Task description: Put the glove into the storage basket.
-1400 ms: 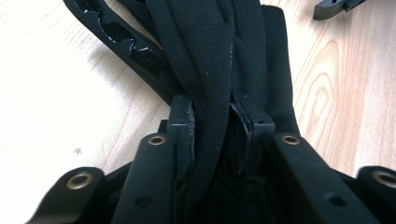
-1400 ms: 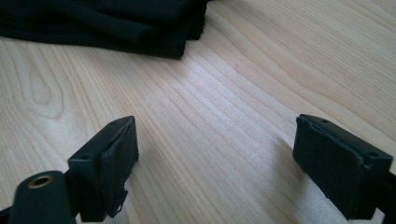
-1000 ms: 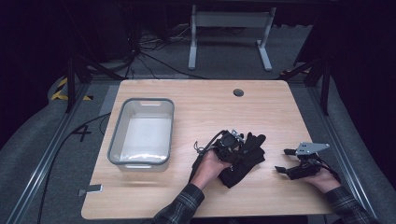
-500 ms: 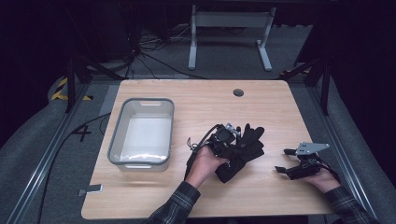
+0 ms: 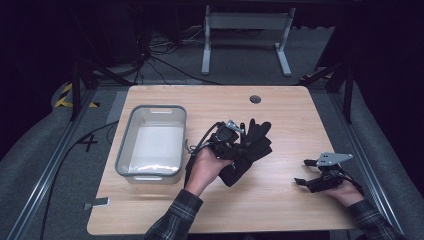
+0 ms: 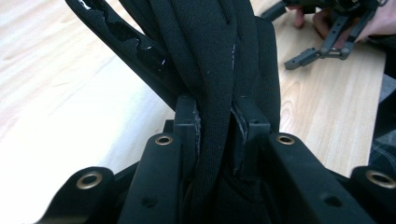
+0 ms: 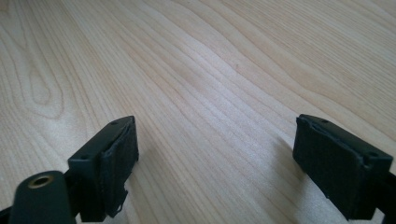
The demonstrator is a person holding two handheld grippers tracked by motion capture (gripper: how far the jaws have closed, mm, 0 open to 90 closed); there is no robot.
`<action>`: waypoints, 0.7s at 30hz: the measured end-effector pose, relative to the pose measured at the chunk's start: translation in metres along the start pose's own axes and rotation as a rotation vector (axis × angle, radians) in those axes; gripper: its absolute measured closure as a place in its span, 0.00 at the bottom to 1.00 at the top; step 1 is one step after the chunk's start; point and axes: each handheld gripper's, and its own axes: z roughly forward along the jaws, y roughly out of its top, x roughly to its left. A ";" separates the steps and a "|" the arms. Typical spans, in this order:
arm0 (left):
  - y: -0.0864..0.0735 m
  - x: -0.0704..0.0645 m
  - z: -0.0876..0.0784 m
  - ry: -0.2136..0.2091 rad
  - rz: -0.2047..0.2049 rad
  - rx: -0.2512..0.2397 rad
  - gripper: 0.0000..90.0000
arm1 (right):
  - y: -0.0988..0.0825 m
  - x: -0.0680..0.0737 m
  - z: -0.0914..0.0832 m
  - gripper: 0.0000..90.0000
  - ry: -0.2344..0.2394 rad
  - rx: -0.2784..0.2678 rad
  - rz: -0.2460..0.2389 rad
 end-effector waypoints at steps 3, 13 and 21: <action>-0.001 0.007 -0.014 0.021 -0.015 -0.011 0.83 | 0.000 0.000 0.000 0.16 0.000 0.000 0.000; -0.011 0.031 -0.060 0.095 -0.071 -0.059 0.83 | 0.000 0.000 0.000 0.14 0.003 0.004 -0.004; -0.033 0.059 -0.101 0.174 -0.146 -0.084 0.83 | 0.000 0.001 0.000 0.14 0.003 0.004 -0.003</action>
